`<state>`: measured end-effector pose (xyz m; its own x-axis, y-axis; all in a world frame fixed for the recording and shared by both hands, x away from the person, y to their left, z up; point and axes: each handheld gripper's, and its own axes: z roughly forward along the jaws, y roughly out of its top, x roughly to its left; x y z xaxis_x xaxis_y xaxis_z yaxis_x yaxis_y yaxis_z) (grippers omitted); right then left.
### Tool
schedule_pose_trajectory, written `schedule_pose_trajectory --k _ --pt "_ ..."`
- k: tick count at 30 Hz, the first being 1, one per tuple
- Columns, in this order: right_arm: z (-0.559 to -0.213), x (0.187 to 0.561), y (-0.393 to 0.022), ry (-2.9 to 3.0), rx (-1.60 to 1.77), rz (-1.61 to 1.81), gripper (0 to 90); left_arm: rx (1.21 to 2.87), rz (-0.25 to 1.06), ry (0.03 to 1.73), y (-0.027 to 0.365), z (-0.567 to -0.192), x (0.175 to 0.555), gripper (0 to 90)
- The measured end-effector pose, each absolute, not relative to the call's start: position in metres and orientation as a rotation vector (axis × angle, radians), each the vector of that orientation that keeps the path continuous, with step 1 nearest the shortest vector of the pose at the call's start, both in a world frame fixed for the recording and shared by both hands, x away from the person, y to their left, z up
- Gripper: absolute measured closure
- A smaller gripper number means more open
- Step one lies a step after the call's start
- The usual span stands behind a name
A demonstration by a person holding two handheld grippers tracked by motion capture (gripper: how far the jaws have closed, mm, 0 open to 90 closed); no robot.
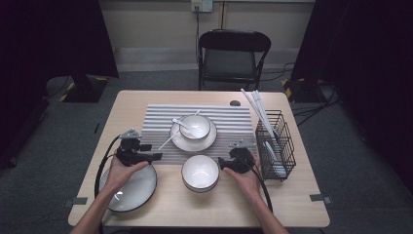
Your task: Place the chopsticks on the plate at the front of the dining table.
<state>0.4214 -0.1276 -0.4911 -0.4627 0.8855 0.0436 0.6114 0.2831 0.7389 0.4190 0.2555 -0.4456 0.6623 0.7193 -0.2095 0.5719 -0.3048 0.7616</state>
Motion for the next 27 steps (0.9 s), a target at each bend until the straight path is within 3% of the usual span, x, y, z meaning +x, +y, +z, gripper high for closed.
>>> schedule_pose_trajectory --k 9,27 --pt "-0.469 0.423 -0.131 2.171 1.332 1.088 32.7 1.994 0.220 1.006 0.262 -0.455 0.417 25.5" --pt "-0.409 0.430 -0.132 2.110 1.279 1.207 38.4 2.042 0.230 1.003 0.259 -0.465 0.418 25.7"
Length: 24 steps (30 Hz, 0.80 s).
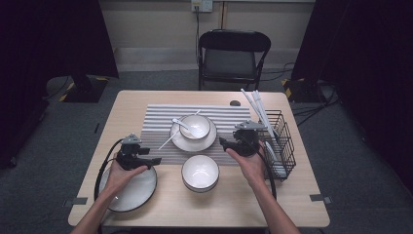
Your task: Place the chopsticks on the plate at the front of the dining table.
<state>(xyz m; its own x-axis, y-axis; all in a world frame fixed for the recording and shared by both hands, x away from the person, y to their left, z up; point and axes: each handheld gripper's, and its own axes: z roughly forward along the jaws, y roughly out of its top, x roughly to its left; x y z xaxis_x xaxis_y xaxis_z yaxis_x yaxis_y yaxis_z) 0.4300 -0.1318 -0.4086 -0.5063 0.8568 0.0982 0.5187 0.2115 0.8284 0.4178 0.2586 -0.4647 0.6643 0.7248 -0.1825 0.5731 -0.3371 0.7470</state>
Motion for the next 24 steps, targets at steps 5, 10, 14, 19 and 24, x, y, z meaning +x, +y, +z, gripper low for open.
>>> schedule_pose_trajectory --k 5,10,14,19,24 --pt "-0.390 0.433 -0.134 2.114 1.254 1.223 38.7 2.031 0.244 1.003 0.260 -0.464 0.417 26.2" --pt "-0.375 0.436 -0.137 2.097 1.229 1.235 41.1 2.038 0.243 1.018 0.261 -0.466 0.417 25.4" --pt "-0.362 0.440 -0.142 2.032 1.211 1.259 43.1 2.034 0.240 1.021 0.261 -0.467 0.417 25.2" --pt "-0.346 0.445 -0.151 2.018 1.205 1.280 40.9 2.031 0.241 1.024 0.263 -0.467 0.417 25.0" --pt "-0.335 0.450 -0.162 2.002 1.203 1.279 41.1 2.038 0.243 1.031 0.263 -0.468 0.418 25.0"
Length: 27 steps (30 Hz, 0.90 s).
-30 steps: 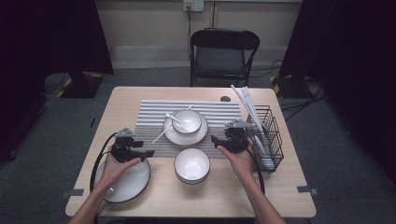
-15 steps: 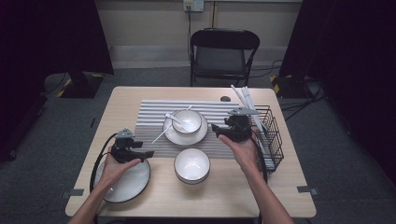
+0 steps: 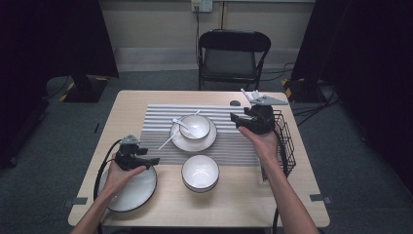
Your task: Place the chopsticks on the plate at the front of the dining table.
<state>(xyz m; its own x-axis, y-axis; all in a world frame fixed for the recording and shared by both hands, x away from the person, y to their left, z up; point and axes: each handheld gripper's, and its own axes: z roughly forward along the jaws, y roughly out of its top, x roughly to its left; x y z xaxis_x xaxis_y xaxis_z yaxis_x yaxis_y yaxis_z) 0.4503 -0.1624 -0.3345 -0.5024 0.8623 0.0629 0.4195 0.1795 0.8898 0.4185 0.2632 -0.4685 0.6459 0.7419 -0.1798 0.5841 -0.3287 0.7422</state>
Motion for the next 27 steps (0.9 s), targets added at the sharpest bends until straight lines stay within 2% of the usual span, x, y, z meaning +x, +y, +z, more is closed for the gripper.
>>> schedule_pose_trajectory --k 7,15,27 --pt "-0.324 0.459 -0.173 1.994 1.209 1.296 46.4 2.035 0.236 1.033 0.264 -0.469 0.419 25.1" --pt "-0.316 0.471 -0.185 1.998 1.220 1.289 44.5 2.038 0.234 1.030 0.266 -0.469 0.420 25.4" --pt "-0.322 0.486 -0.209 1.989 1.276 1.251 53.2 2.041 0.233 1.038 0.266 -0.470 0.420 25.5"
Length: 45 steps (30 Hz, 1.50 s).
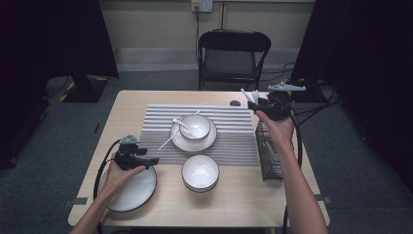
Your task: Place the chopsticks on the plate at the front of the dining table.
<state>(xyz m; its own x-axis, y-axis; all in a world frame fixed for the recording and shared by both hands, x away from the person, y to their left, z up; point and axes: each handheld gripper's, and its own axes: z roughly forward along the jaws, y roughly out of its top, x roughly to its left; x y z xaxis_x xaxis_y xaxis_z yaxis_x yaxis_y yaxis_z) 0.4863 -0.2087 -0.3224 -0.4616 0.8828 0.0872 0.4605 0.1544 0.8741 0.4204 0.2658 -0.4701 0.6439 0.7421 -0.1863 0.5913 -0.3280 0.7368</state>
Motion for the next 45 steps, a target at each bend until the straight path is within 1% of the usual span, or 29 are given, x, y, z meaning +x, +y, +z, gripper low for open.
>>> schedule_pose_trajectory --k 8,18,22,24,25,28,38,45 --pt "-0.334 0.493 -0.215 2.016 1.299 1.203 60.7 2.049 0.234 1.038 0.265 -0.471 0.421 26.0" --pt "-0.344 0.500 -0.215 2.029 1.309 1.152 66.3 2.046 0.235 1.042 0.266 -0.471 0.421 26.2" --pt "-0.346 0.502 -0.214 2.039 1.308 1.135 70.6 2.047 0.238 1.040 0.266 -0.471 0.421 26.3" --pt "-0.348 0.503 -0.213 2.043 1.308 1.126 70.7 2.045 0.235 1.043 0.266 -0.471 0.421 26.3" --pt "-0.348 0.503 -0.213 2.047 1.305 1.117 73.5 2.045 0.235 1.043 0.266 -0.471 0.421 26.3" --pt "-0.349 0.502 -0.213 2.057 1.301 1.115 75.9 2.047 0.239 1.041 0.267 -0.471 0.421 26.4" --pt "-0.348 0.494 -0.214 2.093 1.265 1.140 75.7 2.044 0.242 1.038 0.266 -0.470 0.420 26.6" --pt "-0.357 0.494 -0.214 2.145 1.272 1.106 75.5 2.042 0.241 1.043 0.266 -0.470 0.421 26.8"
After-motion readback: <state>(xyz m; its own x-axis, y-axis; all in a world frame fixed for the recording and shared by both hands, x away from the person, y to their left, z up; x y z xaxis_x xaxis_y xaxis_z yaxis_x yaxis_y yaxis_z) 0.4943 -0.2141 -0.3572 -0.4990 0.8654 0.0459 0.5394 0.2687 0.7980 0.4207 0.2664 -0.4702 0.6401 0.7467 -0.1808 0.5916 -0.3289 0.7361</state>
